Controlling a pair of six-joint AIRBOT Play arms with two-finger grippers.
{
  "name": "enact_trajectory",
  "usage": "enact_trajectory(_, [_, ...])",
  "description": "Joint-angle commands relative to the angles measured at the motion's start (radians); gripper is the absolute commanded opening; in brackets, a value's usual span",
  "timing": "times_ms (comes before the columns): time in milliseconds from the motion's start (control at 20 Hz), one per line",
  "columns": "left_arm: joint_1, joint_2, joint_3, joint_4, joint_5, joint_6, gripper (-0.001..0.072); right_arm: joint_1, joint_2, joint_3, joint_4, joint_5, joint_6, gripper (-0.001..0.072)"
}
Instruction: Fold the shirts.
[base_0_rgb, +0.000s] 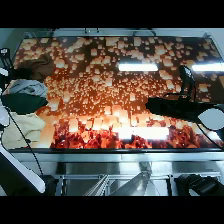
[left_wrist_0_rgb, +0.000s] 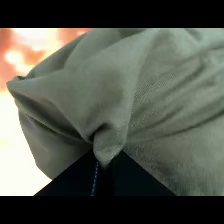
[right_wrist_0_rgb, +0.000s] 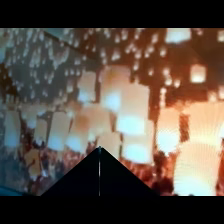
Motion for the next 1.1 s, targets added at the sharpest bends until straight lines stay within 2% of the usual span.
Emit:
enact_trajectory(0, [-0.035,0.03,0.029,-0.003,-0.101,0.0,0.0023,0.001,0.0,0.0,0.0,0.0,0.0,0.0016])
enact_trajectory(150, [-0.099,0.17,-0.026,-0.018,-0.169,0.006,0.0022,0.001,0.0,0.0,0.0,0.0,0.0,0.0016])
enact_trajectory(300, [-0.181,0.338,-0.042,-0.237,-0.355,0.078,0.0022,0.001,0.0,0.0,0.0,0.0,0.0,0.0016])
enact_trajectory(500, [-0.3,0.515,-0.043,-0.53,-0.622,0.076,0.0022,0.001,0.0,0.0,0.0,0.0,0.0,0.0016])
enact_trajectory(600, [-0.36,0.558,-0.045,-0.617,-0.705,0.031,0.0023,0.001,0.0,0.0,-0.001,0.0,0.0,0.0016])
enact_trajectory(700, [-0.419,0.59,-0.081,-0.628,-0.719,-0.053,0.0022,0.001,0.0,0.0,-0.003,0.001,0.0,0.0016])
enact_trajectory(800, [-0.481,0.608,-0.16,-0.626,-0.739,-0.09,0.0022,0.001,0.0,0.0,-0.004,0.024,0.0,0.0016])
enact_trajectory(1050, [-0.605,0.6,-0.414,-0.621,-0.811,-0.114,0.0021,0.0,0.0,0.0,-0.007,0.077,-0.013,0.0016])
